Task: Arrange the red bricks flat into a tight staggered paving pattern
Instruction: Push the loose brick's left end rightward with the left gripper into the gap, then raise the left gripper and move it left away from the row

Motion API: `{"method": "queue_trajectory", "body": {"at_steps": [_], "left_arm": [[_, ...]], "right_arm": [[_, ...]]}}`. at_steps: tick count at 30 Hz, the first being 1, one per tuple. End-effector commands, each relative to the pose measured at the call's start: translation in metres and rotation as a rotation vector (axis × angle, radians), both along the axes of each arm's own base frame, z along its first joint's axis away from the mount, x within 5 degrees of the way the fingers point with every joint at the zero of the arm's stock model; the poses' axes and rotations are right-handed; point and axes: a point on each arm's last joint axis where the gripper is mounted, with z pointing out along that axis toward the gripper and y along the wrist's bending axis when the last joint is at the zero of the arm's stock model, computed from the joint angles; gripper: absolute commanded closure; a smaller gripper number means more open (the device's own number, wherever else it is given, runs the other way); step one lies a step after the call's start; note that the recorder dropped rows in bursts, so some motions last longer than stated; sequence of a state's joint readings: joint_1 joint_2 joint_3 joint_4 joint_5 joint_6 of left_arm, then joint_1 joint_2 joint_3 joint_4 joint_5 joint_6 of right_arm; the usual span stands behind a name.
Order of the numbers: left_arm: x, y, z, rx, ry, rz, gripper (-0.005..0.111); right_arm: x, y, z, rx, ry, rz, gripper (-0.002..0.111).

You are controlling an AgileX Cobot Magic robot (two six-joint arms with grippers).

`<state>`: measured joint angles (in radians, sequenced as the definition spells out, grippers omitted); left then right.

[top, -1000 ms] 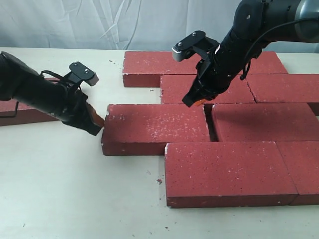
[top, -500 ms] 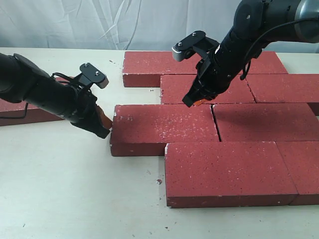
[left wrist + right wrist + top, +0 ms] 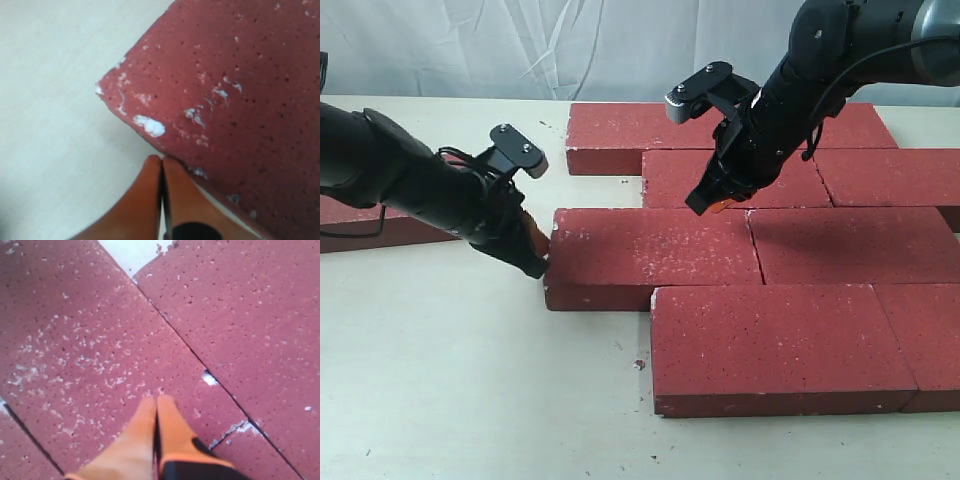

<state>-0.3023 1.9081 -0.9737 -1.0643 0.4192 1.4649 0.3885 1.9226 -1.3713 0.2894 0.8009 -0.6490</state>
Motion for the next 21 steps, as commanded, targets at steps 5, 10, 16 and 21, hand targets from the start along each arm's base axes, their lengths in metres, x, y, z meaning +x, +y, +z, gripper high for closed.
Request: {"method": "queue_trajectory", "body": {"at_steps": [5, 10, 16, 21], "left_arm": [[0.004, 0.002, -0.002, 0.068, -0.048, -0.013, 0.105], [0.011, 0.012, 0.000, 0.091, -0.088, 0.044, 0.105], [0.013, 0.018, 0.034, 0.051, -0.183, 0.115, 0.105], [0.013, 0.021, 0.057, 0.051, -0.271, 0.147, 0.105]], "right_arm": [[0.000, -0.002, 0.005, 0.005, -0.015, -0.006, 0.109], [0.001, -0.002, 0.005, 0.006, -0.021, -0.007, 0.109], [0.002, -0.002, 0.005, 0.009, -0.033, -0.010, 0.109], [0.001, 0.000, 0.006, 0.043, -0.019, -0.029, 0.109]]}}
